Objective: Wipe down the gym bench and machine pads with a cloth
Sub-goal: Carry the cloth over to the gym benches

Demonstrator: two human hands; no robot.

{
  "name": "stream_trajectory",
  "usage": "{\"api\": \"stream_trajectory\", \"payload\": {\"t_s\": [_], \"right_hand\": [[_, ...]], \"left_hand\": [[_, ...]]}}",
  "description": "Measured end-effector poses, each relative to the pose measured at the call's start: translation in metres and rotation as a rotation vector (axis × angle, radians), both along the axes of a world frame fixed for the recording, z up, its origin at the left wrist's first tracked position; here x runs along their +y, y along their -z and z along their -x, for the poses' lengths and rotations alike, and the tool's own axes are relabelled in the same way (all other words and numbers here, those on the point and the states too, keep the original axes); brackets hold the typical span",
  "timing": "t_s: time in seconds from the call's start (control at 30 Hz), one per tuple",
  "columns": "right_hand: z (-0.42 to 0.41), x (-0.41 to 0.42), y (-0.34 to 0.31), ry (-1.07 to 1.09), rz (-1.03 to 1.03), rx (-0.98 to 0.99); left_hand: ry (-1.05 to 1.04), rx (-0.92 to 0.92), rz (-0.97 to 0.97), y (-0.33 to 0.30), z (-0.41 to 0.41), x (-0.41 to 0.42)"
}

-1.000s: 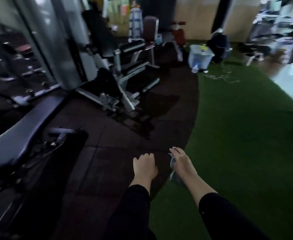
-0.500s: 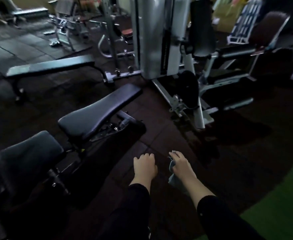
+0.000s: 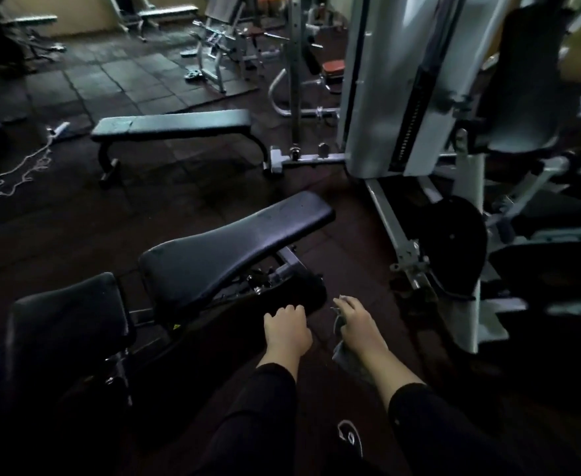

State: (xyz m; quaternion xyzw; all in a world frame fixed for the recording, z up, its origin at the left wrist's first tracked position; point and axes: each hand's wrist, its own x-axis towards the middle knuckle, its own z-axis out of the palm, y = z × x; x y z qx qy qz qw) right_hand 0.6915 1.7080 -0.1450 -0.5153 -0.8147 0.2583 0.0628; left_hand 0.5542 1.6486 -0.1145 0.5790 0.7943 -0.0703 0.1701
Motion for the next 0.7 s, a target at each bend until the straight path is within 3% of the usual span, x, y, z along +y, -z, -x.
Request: {"api": "stream_trajectory", "payload": {"t_s": [0.37,0.7], "right_hand": [[0.037,0.21,-0.001,-0.186,-0.003,-0.01],[0.105,0.402,0.022,-0.084,0.044,0.056]], "left_hand": [[-0.237,-0.032,0.042,-0.004,0.027,0.182],[-0.245,-0.064,0.055,0.022,0.099,0.383]]}}
